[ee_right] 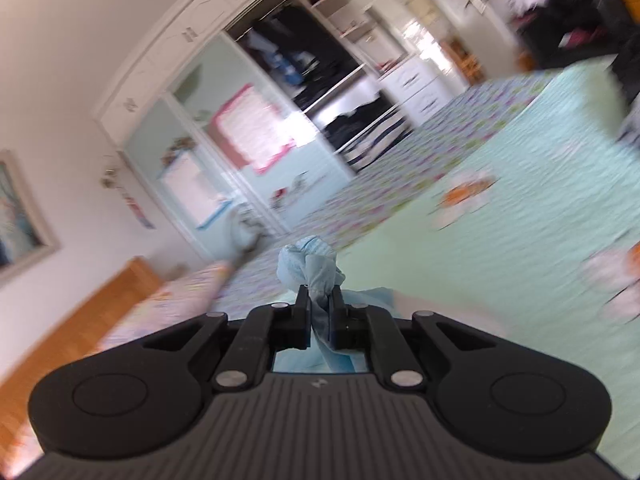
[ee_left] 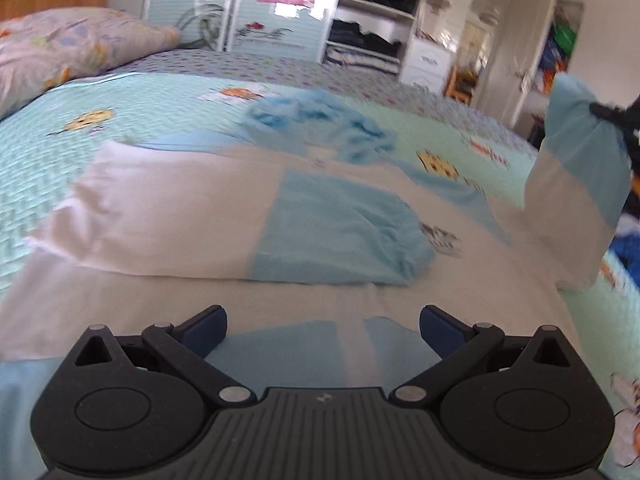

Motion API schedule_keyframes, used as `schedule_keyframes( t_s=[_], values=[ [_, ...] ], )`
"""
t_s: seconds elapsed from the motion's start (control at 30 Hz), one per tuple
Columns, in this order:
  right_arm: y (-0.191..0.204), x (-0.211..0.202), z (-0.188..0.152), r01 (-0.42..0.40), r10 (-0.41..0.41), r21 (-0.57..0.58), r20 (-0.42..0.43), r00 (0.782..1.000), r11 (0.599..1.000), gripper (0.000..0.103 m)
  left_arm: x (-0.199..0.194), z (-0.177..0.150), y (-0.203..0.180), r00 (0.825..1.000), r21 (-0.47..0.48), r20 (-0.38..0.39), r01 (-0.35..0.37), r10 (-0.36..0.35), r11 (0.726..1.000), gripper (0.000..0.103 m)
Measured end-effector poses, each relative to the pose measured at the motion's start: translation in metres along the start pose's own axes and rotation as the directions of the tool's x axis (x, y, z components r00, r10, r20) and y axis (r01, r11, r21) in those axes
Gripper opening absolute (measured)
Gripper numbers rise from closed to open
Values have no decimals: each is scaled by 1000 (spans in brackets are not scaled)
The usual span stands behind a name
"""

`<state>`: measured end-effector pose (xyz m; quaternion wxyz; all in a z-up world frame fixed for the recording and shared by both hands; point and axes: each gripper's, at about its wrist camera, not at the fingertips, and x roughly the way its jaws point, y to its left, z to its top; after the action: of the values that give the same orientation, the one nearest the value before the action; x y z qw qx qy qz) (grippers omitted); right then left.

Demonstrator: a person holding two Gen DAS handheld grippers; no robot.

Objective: Fold clothes
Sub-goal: 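Carry the cuff across the jacket body with the right gripper, release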

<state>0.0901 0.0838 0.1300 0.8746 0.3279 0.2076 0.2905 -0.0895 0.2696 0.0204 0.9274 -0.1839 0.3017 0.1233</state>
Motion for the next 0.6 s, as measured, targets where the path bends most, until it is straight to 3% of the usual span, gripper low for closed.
schedule_keyframes(
  t_s=[0.13, 0.2, 0.33, 0.6],
  values=[
    [41, 24, -21, -95, 100, 87, -56, 993, 992, 9, -15, 11, 65, 999, -176, -3, 40, -41, 984, 102],
    [59, 35, -31, -126, 134, 97, -81, 988, 987, 9, -21, 14, 87, 998, -206, 43, 43, -35, 978, 102],
    [101, 50, -57, -156, 156, 11, -131, 979, 988, 9, -28, 16, 116, 988, -259, 146, 79, -42, 963, 102],
    [137, 100, -160, -163, 111, -158, -297, 948, 974, 10, -20, 13, 135, 978, -345, 206, 109, -38, 932, 102]
  ],
)
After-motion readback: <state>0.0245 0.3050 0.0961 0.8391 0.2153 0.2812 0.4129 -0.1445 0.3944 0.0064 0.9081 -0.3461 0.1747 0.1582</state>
